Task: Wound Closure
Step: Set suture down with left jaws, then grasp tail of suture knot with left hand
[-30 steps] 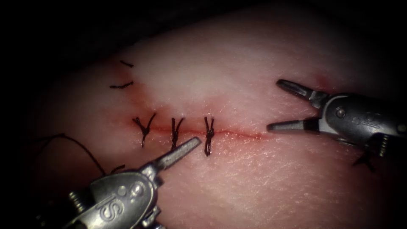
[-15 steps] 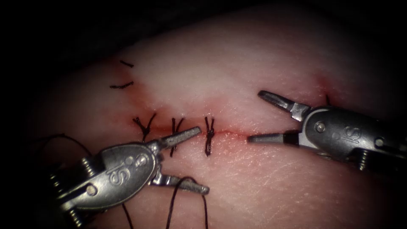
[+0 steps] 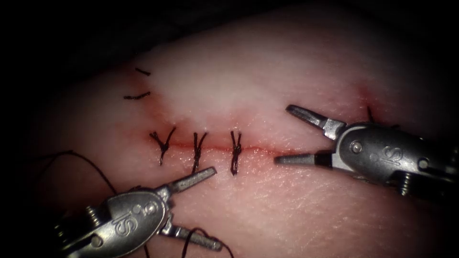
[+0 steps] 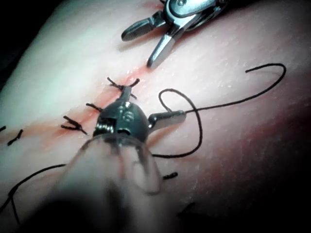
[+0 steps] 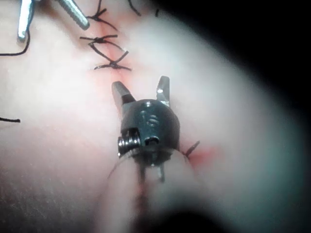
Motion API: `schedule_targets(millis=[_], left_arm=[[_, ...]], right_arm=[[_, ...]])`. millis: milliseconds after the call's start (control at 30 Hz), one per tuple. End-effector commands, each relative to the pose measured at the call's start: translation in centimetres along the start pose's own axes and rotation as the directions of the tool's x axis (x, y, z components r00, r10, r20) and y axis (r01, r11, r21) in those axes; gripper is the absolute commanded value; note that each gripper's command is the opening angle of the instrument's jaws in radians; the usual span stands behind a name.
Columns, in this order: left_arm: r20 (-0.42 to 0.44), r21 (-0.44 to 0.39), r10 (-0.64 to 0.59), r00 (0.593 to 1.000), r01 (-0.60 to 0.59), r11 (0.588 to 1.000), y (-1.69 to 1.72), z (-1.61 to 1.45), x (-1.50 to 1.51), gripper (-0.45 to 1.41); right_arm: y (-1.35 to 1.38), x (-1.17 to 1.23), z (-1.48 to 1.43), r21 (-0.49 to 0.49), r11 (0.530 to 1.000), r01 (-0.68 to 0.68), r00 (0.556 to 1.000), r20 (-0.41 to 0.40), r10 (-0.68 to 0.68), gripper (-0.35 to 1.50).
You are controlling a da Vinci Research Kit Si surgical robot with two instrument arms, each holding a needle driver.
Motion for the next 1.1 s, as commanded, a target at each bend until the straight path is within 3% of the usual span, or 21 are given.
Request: schedule_targets(millis=[33,167,267,400,567,733,800,1100], left_arm=[[0.021,-0.005,0.021,1.000,-0.021,1.000,-0.07,0.01,-0.02,0.78],[0.131,-0.069,0.079,0.988,-0.071,0.995,-0.04,-0.19,-0.31,0.81],[0.232,-0.044,0.105,0.967,-0.097,0.994,-0.14,-0.35,-0.60,0.76],[0.246,-0.014,0.102,0.964,-0.102,0.995,-0.43,-0.44,-0.71,0.74],[0.142,0.053,0.119,0.983,-0.128,0.990,-0.66,-0.37,-0.42,0.71],[0.086,0.084,0.146,0.986,-0.153,0.985,-0.63,-0.22,-0.07,0.66],[0.070,0.067,0.168,0.983,-0.173,0.983,-0.58,-0.15,0.06,0.54],[0.047,0.110,0.245,0.968,-0.249,0.962,-0.65,0.08,0.33,0.36]], right_arm=[[0.01,0.04,0.12,-0.001,1.000,0.002,1.000,-0.006,-0.002,1.43],[0.00,0.04,0.10,0.001,1.000,0.004,1.000,-0.008,-0.004,1.43],[-0.03,0.05,0.09,0.003,1.000,0.004,1.000,-0.010,-0.004,1.43],[-0.04,0.06,0.08,0.003,1.000,0.004,1.000,-0.011,-0.004,1.41],[-0.04,0.05,0.08,0.006,1.000,0.005,1.000,-0.009,-0.005,1.41],[-0.04,0.05,0.06,0.007,1.000,0.011,1.000,-0.010,-0.011,1.41],[-0.04,0.04,0.06,0.007,1.000,0.012,1.000,-0.010,-0.012,1.41],[-0.04,0.04,0.06,0.008,1.000,0.012,1.000,-0.007,-0.012,1.41]])
